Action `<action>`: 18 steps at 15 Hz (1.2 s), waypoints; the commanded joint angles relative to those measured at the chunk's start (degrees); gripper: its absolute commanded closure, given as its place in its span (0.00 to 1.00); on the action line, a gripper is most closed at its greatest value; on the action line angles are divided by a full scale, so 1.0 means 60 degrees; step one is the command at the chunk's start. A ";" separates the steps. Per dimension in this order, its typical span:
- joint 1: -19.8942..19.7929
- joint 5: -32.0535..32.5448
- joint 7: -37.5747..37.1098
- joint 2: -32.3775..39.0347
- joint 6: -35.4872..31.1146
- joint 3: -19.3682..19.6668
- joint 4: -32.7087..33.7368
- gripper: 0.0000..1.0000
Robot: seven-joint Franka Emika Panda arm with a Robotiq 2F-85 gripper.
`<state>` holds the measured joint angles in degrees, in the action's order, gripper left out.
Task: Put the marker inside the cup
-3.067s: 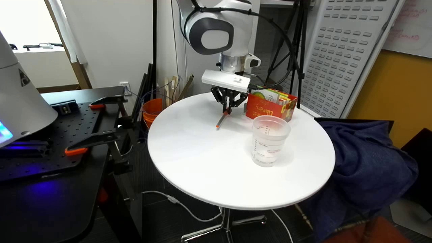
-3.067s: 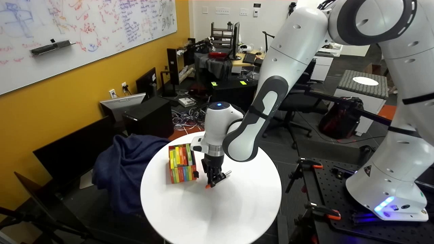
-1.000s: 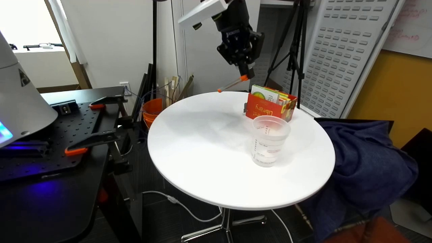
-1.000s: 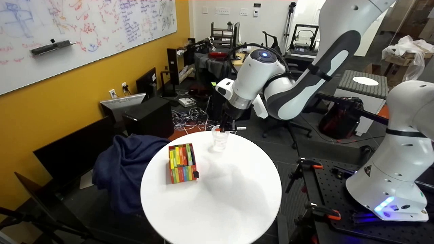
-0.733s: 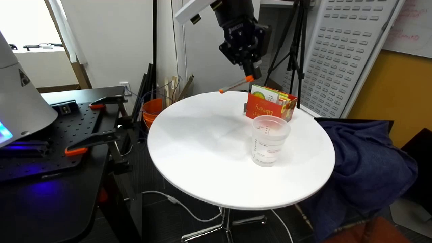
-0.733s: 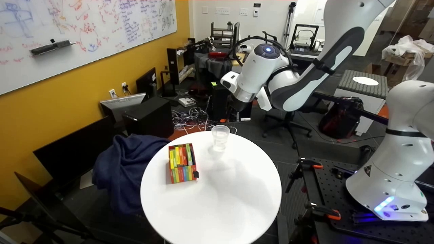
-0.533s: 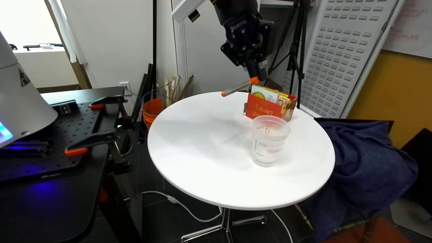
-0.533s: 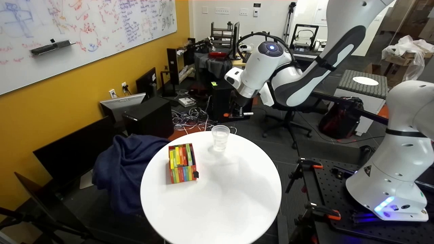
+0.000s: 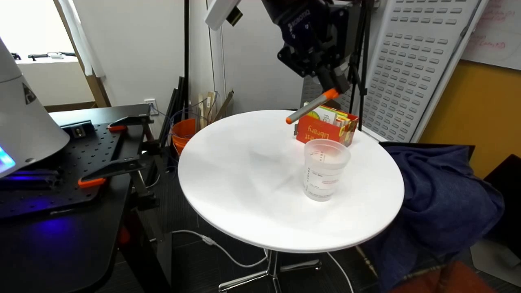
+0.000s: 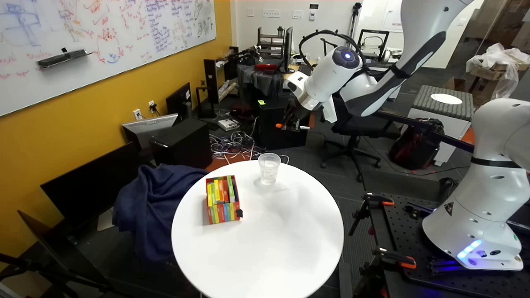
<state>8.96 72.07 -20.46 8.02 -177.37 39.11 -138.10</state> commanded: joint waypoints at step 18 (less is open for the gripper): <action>-0.3448 0.8328 -1.1654 0.2812 -0.1408 -0.4648 0.5229 0.96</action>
<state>-3.35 115.17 -83.76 21.79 -185.89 19.94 -110.76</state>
